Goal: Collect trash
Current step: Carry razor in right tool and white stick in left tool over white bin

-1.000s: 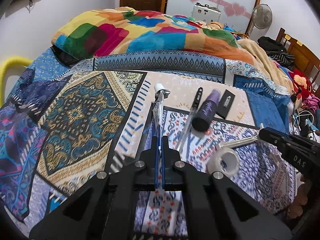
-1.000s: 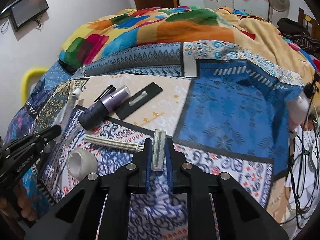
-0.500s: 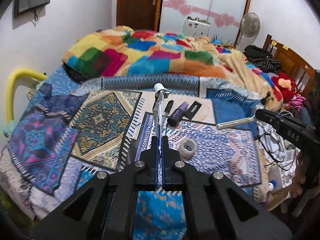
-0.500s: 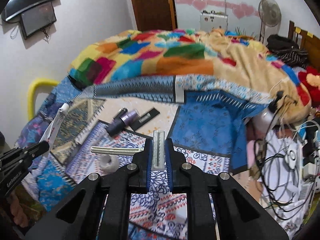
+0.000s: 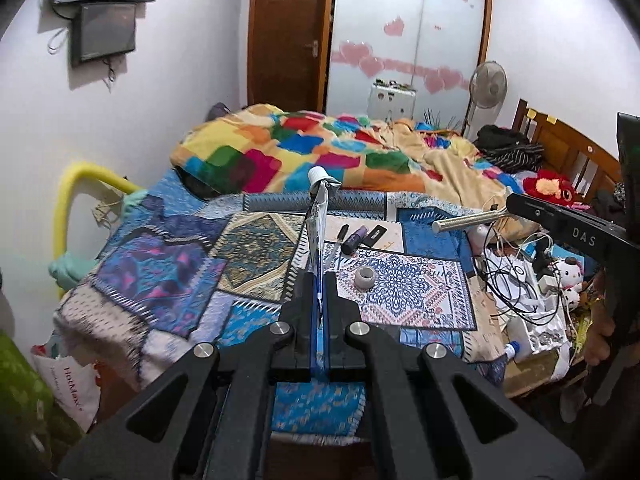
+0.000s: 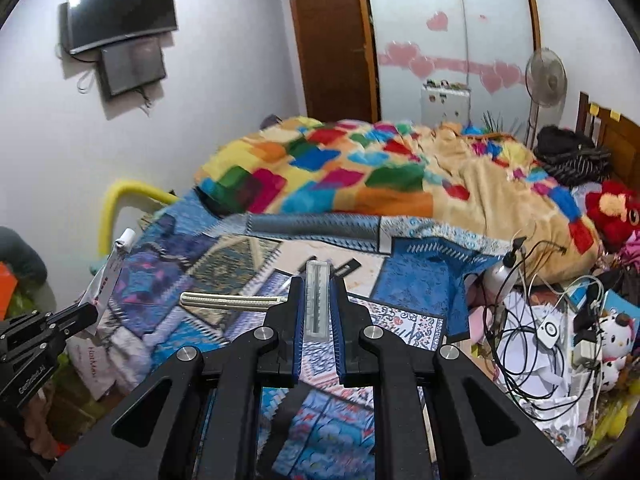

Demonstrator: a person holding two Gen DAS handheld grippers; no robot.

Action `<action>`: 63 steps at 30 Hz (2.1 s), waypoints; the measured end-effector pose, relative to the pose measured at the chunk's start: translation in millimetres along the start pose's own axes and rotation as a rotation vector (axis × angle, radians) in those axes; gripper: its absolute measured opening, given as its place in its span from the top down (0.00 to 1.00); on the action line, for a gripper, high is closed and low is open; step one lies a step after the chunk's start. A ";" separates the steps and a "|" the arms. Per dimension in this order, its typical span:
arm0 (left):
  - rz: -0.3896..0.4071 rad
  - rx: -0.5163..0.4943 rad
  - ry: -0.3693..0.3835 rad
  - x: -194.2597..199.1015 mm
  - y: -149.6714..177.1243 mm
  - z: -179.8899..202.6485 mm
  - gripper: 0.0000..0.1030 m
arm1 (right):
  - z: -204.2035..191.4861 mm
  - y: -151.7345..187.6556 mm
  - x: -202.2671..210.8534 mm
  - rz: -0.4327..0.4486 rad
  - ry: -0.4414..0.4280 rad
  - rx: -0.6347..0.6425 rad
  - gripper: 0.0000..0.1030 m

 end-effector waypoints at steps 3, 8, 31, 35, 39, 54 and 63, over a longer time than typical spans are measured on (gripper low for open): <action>0.028 0.001 -0.009 35.1 5.9 -8.1 0.99 | -18.5 -2.5 26.3 0.028 -0.015 0.016 0.89; 0.067 0.023 -0.020 85.8 18.6 -26.1 0.99 | -46.8 0.6 57.4 0.056 -0.043 0.042 0.89; 0.075 0.165 -0.155 203.5 107.6 -149.8 0.99 | -189.1 44.1 108.4 0.060 -0.212 0.194 0.89; 0.054 0.195 -0.182 204.1 123.4 -174.8 0.99 | -217.8 54.1 98.9 0.033 -0.250 0.228 0.89; 0.027 0.221 -0.207 200.7 140.0 -198.4 0.99 | -247.8 65.6 83.0 -0.012 -0.288 0.264 0.89; -0.178 0.402 -0.259 139.3 210.3 -275.5 0.99 | -339.7 129.4 2.3 -0.260 -0.394 0.412 0.89; -0.258 0.482 -0.249 104.4 224.8 -292.6 0.99 | -378.6 157.9 -53.7 -0.435 -0.501 0.452 0.73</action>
Point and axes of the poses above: each gripper's, at about its wrist camera, not at the fingertips, and x roughly against the way its jaws point, z to its right, y to its underside, the point moved 5 cm from there along -x, roughly the way its jaws point, and after that the axes turned 12 degrees about x, right-handed, at the moved point
